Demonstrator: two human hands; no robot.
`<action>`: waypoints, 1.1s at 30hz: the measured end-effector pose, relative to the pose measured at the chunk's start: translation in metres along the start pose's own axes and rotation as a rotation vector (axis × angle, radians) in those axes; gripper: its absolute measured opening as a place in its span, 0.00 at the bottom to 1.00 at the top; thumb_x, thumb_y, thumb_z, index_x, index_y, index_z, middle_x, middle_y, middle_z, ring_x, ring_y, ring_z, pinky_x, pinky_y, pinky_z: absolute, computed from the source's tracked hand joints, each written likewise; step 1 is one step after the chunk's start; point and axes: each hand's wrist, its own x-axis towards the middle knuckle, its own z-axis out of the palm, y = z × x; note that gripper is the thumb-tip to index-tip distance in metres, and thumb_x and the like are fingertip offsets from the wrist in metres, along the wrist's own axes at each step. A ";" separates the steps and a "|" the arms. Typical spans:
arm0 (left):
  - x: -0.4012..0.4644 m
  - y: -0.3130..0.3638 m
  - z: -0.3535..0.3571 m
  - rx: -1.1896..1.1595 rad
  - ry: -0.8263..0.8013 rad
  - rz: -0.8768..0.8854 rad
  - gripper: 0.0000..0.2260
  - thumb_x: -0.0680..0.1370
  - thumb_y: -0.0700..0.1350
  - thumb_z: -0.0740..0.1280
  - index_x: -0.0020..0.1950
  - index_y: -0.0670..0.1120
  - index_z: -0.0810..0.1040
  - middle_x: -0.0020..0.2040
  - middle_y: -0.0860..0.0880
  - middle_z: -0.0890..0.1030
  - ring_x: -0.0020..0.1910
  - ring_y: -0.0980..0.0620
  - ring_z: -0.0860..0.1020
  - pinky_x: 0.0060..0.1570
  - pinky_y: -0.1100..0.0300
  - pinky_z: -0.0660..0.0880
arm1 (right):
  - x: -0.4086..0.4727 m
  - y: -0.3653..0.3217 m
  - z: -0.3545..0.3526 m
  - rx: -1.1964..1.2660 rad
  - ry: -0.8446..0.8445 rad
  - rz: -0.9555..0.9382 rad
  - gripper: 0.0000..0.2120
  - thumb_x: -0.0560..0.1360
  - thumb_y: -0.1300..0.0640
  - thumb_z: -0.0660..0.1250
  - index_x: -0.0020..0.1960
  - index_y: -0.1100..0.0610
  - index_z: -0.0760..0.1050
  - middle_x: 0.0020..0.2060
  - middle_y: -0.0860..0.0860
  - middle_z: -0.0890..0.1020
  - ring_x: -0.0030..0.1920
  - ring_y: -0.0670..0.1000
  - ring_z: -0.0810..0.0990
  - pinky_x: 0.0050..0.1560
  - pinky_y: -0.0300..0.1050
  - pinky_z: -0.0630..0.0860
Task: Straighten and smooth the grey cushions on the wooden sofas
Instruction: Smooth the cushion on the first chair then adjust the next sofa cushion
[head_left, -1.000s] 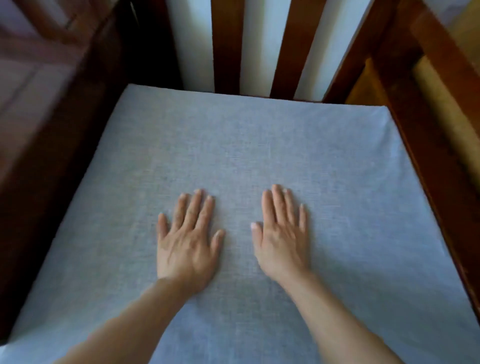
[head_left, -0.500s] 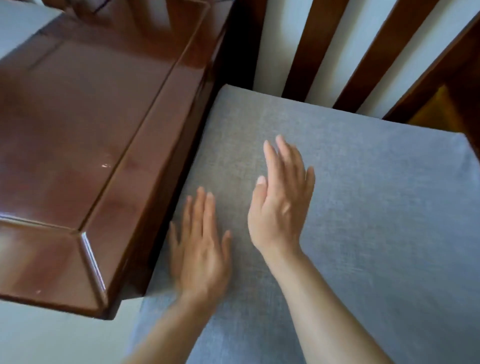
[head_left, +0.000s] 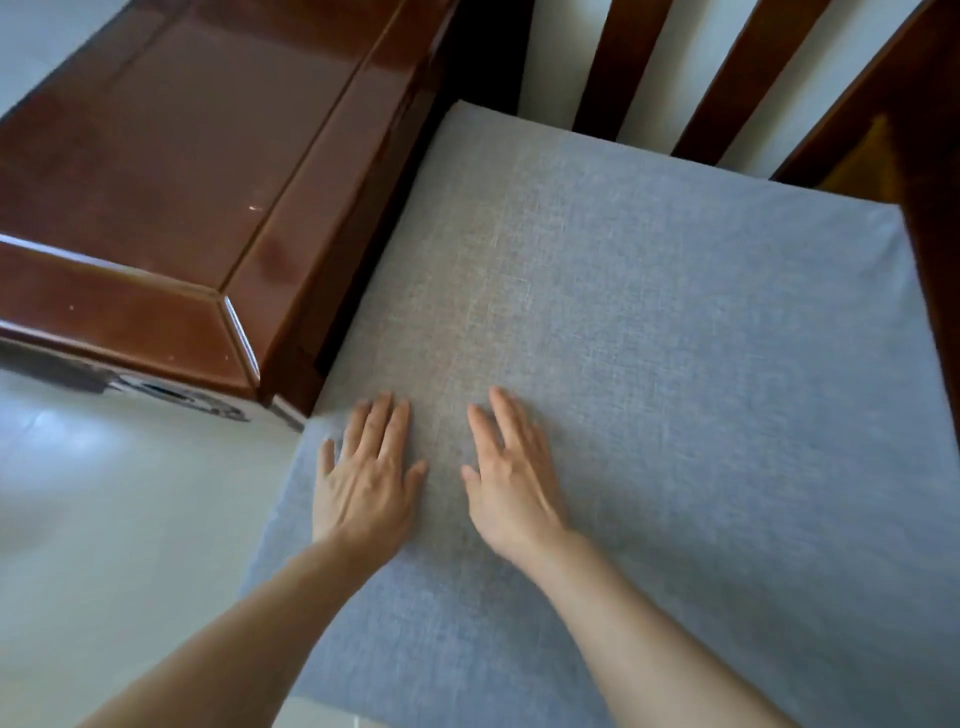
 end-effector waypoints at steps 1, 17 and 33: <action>-0.015 0.005 0.000 0.003 -0.017 -0.017 0.28 0.81 0.57 0.50 0.79 0.51 0.46 0.79 0.53 0.44 0.77 0.52 0.41 0.73 0.46 0.45 | -0.006 -0.003 -0.012 0.022 -0.012 0.023 0.30 0.80 0.54 0.59 0.77 0.58 0.51 0.77 0.57 0.44 0.77 0.55 0.44 0.76 0.52 0.45; -0.036 0.093 0.050 0.013 0.234 0.084 0.27 0.81 0.58 0.47 0.79 0.51 0.49 0.78 0.56 0.44 0.77 0.54 0.41 0.72 0.46 0.40 | -0.075 0.089 -0.016 -0.017 0.327 0.086 0.28 0.77 0.54 0.61 0.74 0.60 0.60 0.76 0.56 0.57 0.76 0.55 0.54 0.73 0.56 0.46; -0.082 0.280 0.140 0.075 0.022 0.383 0.31 0.75 0.61 0.41 0.78 0.54 0.47 0.77 0.56 0.42 0.75 0.56 0.39 0.74 0.41 0.46 | -0.184 0.275 -0.047 -0.127 0.168 0.359 0.31 0.79 0.43 0.52 0.78 0.54 0.49 0.77 0.53 0.45 0.77 0.53 0.43 0.74 0.59 0.41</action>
